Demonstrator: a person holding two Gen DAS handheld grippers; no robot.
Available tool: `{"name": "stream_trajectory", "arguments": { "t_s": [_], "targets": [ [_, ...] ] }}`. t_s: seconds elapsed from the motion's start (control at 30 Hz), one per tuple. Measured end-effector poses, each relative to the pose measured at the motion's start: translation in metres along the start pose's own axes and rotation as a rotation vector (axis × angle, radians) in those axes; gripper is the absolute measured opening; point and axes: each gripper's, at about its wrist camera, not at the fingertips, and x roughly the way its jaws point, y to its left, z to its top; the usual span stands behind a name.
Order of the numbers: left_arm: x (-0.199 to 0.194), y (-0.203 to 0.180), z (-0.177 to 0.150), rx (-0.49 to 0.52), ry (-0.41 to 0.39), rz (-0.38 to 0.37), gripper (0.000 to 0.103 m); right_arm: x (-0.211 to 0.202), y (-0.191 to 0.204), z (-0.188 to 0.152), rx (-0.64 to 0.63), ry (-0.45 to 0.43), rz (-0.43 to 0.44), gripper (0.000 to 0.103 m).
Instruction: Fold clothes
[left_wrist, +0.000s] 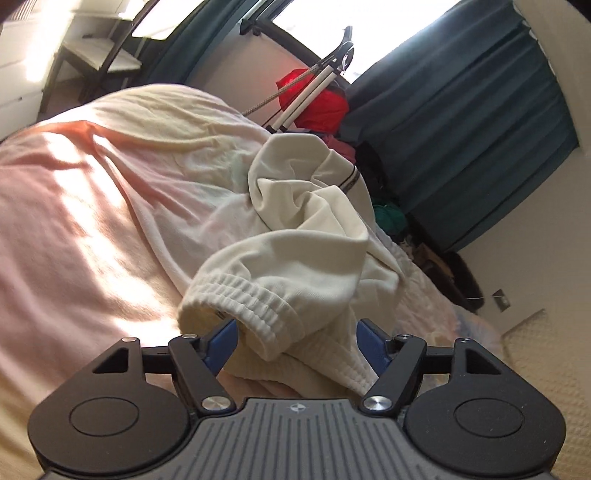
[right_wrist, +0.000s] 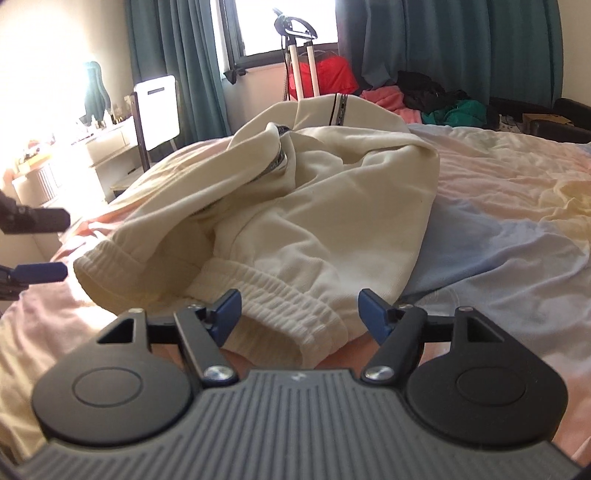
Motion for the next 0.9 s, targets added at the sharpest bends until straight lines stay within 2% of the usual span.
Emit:
{"name": "stream_trajectory", "arguments": {
  "t_s": [0.17,0.27,0.37,0.4,0.43,0.5,0.57,0.6,0.67,0.73,0.8,0.83,0.9],
  "targets": [
    [0.026,0.018,-0.008,-0.152,0.027,-0.054,0.075,0.019,0.003,-0.007,-0.038,0.074,0.011,0.074],
    [0.043,0.023,-0.011,-0.212,0.021,-0.118,0.074,0.027,0.007,-0.011,-0.075,0.077,-0.041,0.072],
    [0.051,0.023,-0.01,-0.213,-0.065,-0.068,0.069,0.033,0.0,-0.012,-0.041,0.071,-0.077,0.068],
    [0.053,0.023,-0.009,-0.214,-0.088,-0.063,0.06,0.03,-0.001,-0.01,-0.044,0.049,-0.082,0.062],
    [0.054,0.024,-0.007,-0.217,-0.104,-0.072,0.055,0.026,-0.001,-0.008,-0.046,0.028,-0.088,0.05],
    [0.055,0.027,-0.003,-0.223,-0.136,-0.088,0.032,0.019,-0.002,-0.004,-0.052,-0.016,-0.098,0.034],
    [0.049,0.034,0.002,-0.296,-0.167,-0.182,0.022,0.011,-0.003,0.0,-0.057,-0.059,-0.109,0.031],
    [0.044,0.039,0.004,-0.341,-0.182,-0.239,0.013,0.008,-0.003,0.002,-0.06,-0.08,-0.115,0.029],
    [0.035,0.048,0.009,-0.431,-0.211,-0.354,0.013,-0.006,-0.002,0.01,-0.085,-0.143,-0.126,0.026],
    [0.026,0.057,0.016,-0.507,-0.248,-0.411,0.013,-0.022,-0.004,0.019,-0.115,-0.206,-0.135,0.025],
    [0.021,0.068,0.019,-0.585,-0.263,-0.402,0.013,-0.033,-0.007,0.023,-0.138,-0.225,-0.134,0.025],
    [0.02,0.075,0.019,-0.613,-0.256,-0.368,0.013,-0.036,-0.009,0.023,-0.153,-0.213,-0.129,0.025],
    [0.02,0.088,0.018,-0.65,-0.224,-0.265,0.015,-0.029,-0.008,0.017,-0.193,-0.12,-0.094,0.025]
  ]
}}
